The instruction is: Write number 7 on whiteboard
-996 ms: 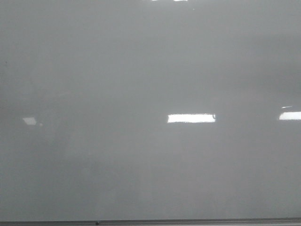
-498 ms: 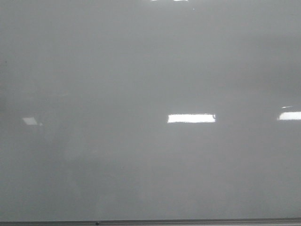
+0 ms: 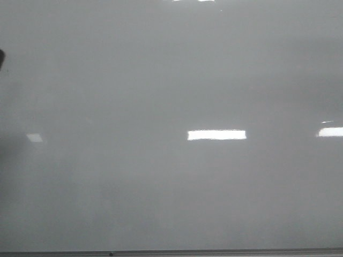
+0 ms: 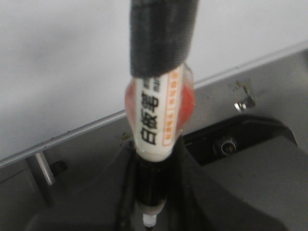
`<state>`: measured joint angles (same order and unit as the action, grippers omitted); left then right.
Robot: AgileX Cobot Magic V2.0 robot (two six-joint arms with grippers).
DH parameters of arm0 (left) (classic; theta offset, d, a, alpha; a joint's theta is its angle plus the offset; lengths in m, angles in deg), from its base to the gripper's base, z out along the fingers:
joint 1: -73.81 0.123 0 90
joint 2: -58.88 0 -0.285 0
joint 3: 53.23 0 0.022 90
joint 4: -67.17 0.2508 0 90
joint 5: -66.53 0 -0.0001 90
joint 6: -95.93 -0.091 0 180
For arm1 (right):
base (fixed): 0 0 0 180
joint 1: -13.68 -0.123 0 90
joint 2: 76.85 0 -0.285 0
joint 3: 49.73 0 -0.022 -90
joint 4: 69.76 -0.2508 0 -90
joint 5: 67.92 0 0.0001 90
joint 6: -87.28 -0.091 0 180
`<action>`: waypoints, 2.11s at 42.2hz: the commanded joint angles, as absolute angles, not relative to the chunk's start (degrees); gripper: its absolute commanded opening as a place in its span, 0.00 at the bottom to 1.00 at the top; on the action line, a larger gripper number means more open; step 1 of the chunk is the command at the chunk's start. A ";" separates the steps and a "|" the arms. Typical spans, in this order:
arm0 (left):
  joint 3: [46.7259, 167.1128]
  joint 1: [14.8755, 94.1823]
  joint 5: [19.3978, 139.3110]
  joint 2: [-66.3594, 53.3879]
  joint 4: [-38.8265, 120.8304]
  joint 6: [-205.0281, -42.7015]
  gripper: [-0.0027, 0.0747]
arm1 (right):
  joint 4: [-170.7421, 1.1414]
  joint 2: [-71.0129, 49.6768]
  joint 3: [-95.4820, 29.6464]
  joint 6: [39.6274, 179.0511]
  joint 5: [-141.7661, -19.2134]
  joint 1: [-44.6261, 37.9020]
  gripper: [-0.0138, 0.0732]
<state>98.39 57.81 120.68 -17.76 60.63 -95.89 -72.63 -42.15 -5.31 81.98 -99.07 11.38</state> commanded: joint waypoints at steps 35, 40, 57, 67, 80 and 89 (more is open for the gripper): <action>103.89 24.69 110.25 -11.42 57.46 -130.55 0.01 | -98.40 -3.42 -36.62 127.28 -116.19 -32.56 0.84; 103.89 24.69 110.08 -11.42 57.46 -130.55 0.01 | -98.94 1.40 -39.81 128.30 -115.70 -33.48 0.84; 103.89 24.69 108.70 -11.42 57.46 -130.55 0.01 | -100.55 3.91 -40.40 129.32 -112.99 -33.48 0.48; 103.89 24.69 107.29 -11.42 57.46 -130.55 0.01 | -102.98 3.91 -40.40 130.94 -112.14 -33.48 0.08; 103.89 24.69 105.33 -11.15 57.46 -130.19 0.41 | -103.05 3.91 -40.40 131.03 -111.95 -33.40 0.09; 103.89 24.69 106.44 -9.06 57.56 -128.36 0.94 | -102.41 3.91 -40.40 131.03 -112.00 -31.24 0.09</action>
<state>101.99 25.14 109.66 -11.27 58.60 -129.35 -100.40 5.05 -38.31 130.32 -114.64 -32.76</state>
